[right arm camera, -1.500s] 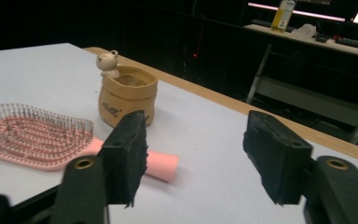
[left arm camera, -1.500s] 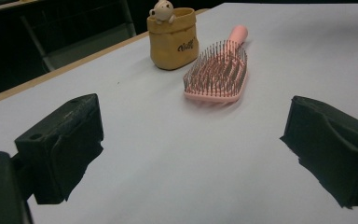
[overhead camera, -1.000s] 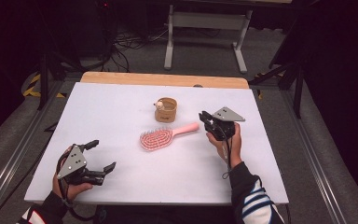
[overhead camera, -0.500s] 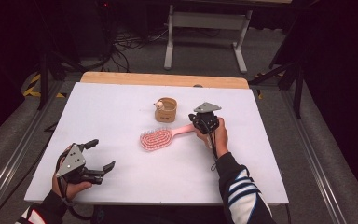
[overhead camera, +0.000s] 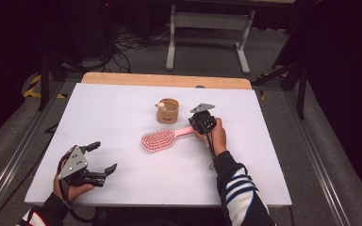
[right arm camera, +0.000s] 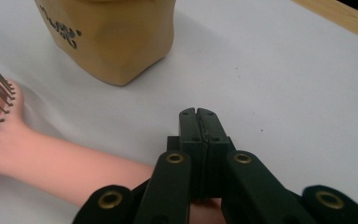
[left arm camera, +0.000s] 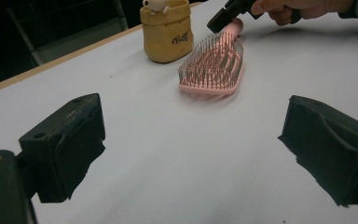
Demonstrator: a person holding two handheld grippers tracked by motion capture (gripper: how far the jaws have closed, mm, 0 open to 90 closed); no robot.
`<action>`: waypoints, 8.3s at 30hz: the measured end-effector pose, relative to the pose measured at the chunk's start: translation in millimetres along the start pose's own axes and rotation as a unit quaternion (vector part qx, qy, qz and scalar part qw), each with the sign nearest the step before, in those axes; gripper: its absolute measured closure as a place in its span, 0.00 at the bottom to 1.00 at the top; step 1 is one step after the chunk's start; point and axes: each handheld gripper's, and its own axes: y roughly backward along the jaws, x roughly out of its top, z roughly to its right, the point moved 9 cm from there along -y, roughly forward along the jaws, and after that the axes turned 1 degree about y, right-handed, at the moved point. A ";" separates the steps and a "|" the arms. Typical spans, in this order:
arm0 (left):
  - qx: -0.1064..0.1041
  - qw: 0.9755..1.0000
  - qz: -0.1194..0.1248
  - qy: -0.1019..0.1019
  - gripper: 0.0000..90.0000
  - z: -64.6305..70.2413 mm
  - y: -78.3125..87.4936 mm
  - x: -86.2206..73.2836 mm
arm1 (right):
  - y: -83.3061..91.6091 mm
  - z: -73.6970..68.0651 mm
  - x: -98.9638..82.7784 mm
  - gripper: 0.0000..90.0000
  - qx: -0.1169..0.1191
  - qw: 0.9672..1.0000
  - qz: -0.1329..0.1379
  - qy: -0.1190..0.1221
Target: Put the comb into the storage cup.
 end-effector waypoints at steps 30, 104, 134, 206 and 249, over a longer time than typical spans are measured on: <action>0.005 1.000 0.003 0.002 0.09 -1.5 2.1 0.5 | 21.9 -17.2 -25.3 1.00 0.036 0.999 -0.034 0.000; 0.010 1.000 -0.001 -0.008 0.08 -0.5 6.4 2.0 | 106.9 -73.2 -88.6 0.99 0.132 0.987 -0.052 0.082; 0.012 1.000 -0.007 -0.009 0.08 -0.4 4.5 0.9 | 113.2 -50.5 -59.9 0.21 0.074 0.997 -0.017 0.033; -0.023 0.999 -0.027 0.018 0.09 12.8 -20.0 9.4 | 97.3 -102.3 -4.5 0.77 0.057 0.988 0.088 0.111; -0.126 0.966 0.091 0.208 0.45 41.3 -96.8 105.8 | 116.5 -138.6 16.5 0.77 0.030 0.971 0.202 0.121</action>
